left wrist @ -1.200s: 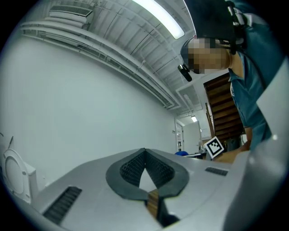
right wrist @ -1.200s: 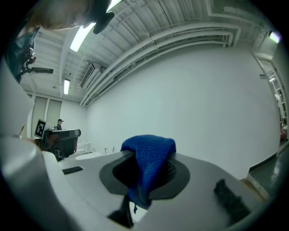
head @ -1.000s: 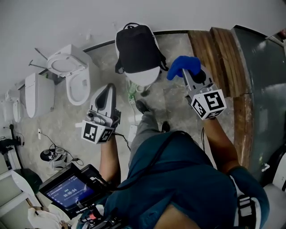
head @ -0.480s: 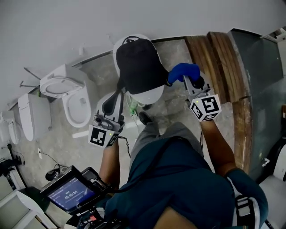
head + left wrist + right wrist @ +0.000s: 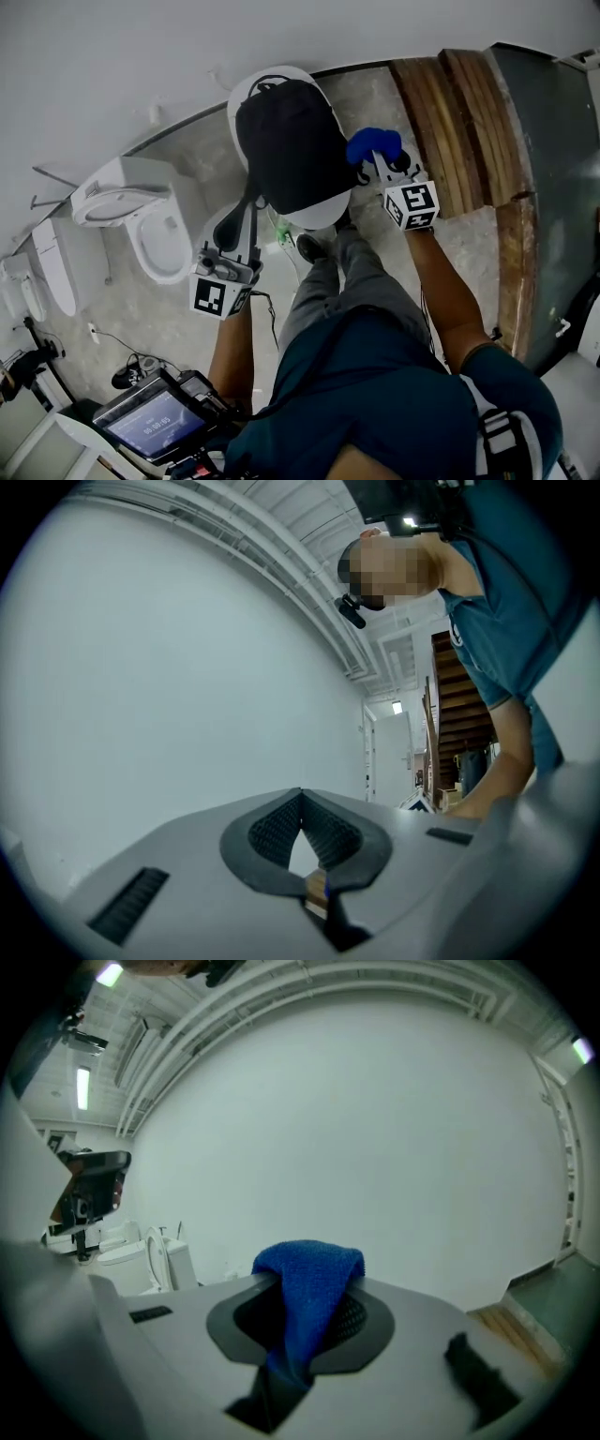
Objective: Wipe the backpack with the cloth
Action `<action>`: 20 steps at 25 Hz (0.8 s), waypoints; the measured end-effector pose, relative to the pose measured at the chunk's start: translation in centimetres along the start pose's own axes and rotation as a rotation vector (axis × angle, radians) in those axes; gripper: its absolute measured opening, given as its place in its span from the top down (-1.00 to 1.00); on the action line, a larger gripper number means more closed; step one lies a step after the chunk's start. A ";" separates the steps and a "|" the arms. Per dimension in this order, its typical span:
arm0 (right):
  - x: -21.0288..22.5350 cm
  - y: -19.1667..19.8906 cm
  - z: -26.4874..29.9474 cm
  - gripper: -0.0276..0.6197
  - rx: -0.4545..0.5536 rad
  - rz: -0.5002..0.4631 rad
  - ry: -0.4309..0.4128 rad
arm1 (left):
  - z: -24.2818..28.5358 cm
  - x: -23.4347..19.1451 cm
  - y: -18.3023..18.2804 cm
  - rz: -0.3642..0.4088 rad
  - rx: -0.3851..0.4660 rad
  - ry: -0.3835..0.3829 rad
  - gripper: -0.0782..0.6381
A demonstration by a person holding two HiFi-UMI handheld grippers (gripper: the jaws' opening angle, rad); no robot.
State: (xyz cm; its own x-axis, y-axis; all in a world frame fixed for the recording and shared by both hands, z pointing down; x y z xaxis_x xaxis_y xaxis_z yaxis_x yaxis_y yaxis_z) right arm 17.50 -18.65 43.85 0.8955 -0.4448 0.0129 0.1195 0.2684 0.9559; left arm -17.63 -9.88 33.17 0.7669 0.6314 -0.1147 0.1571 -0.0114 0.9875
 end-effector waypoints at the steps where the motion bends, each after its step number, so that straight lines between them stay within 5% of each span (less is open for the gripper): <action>1: 0.8 2.0 1.7 0.73 -0.052 0.011 -0.005 | 0.4 -0.6 0.9 -0.011 -0.003 -0.003 0.78; 7: 3.2 14.7 8.1 0.73 -0.396 -0.033 -0.013 | 1.2 -3.3 5.5 -0.055 -0.070 -0.042 0.78; 10: 3.2 20.2 9.0 0.73 -0.518 0.033 -0.058 | 1.8 -3.6 7.0 -0.066 -0.100 -0.047 0.78; 15: 2.9 23.8 11.0 0.73 -0.457 0.423 -0.248 | 2.3 -4.8 9.2 -0.093 -0.135 -0.070 0.78; 20: 4.8 22.0 16.2 0.73 -0.389 0.516 -0.350 | 3.3 -6.9 11.3 -0.114 -0.139 -0.084 0.78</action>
State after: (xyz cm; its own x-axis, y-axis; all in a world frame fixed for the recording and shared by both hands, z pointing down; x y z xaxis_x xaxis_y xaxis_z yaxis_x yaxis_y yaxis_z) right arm 17.48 -28.74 69.69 0.6974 -0.4090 0.5885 -0.0792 0.7722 0.6304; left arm -19.11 -16.96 44.73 0.7994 0.5553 -0.2295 0.1631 0.1670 0.9724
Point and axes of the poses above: the fingertips, and each gripper's own axes: z forward along the fingers, x to its right, y out of its underside, the point moved 10 cm from there along -z, backward along the fingers, and after that the axes turned 3 degrees about x, right-handed, at the moved point
